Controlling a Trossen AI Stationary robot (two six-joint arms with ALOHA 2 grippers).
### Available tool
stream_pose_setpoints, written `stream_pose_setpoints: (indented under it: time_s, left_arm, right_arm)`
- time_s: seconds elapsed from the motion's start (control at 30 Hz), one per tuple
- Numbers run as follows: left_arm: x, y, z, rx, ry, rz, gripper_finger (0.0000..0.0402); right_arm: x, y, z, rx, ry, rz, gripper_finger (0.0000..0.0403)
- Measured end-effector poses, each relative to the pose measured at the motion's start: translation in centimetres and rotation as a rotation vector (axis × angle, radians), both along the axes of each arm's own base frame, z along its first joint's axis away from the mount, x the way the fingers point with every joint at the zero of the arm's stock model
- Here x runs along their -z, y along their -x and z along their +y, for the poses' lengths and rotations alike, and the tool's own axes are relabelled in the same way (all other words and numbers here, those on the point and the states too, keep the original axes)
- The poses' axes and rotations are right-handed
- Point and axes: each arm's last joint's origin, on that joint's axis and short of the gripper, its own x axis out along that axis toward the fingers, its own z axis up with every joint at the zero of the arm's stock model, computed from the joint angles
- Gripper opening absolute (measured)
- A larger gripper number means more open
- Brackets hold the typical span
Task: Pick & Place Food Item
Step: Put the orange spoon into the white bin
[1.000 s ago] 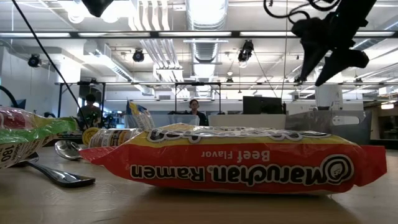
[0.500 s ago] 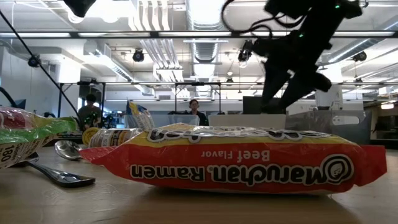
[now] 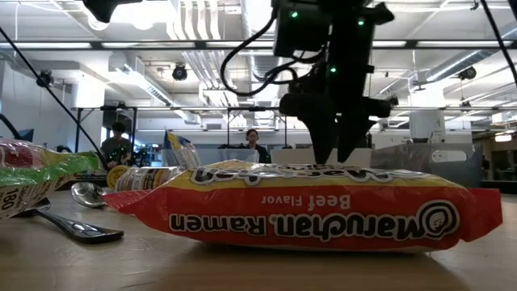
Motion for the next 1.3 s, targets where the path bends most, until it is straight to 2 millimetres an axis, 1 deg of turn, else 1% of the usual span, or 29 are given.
stream_pose_setpoints:
  time_s: [0.1,0.23,0.43,0.67,0.83,1.0,1.07,1.13,1.3]
  left_arm:
    - [-0.1,0.1,0.1,0.003,-0.004,-0.002,0.0243]
    - [0.2,0.2,0.1,0.006,-0.008,0.02,0.0243]
    - [0.2,0.3,0.1,0.01,-0.006,0.028,0.0243]
    - [0.3,0.3,0.0,0.024,0.001,0.035,0.0243]
    - [0.4,0.3,0.0,0.027,0.017,0.05,0.0243]
    - [0.5,0.3,0.0,0.027,0.023,0.058,0.0243]
    - [0.5,0.3,0.0,0.027,0.025,0.059,0.0243]
    - [0.5,0.3,0.0,0.029,0.026,0.06,0.0243]
    - [0.5,0.3,0.0,0.03,0.026,0.061,0.0243]
  right_arm:
    - [0.6,-0.9,0.1,-0.036,-0.025,0.033,0.0233]
    - [1.6,-1.5,0.1,-0.048,-0.037,0.058,0.0233]
    - [2.4,-1.4,-0.2,-0.055,-0.042,0.087,0.0233]
    - [2.6,-1.6,-0.7,-0.048,-0.062,0.053,0.0233]
    - [3.7,-1.9,-0.9,-0.077,-0.098,0.039,0.0233]
    - [4.4,-1.6,-1.5,-0.068,-0.116,0.018,0.0229]
    - [4.6,-1.5,-1.5,-0.066,-0.116,0.02,0.0216]
    - [4.6,-1.5,-1.5,-0.068,-0.116,0.016,0.019]
    - [4.7,-1.8,-1.5,-0.11,-0.113,0.001,0.0098]
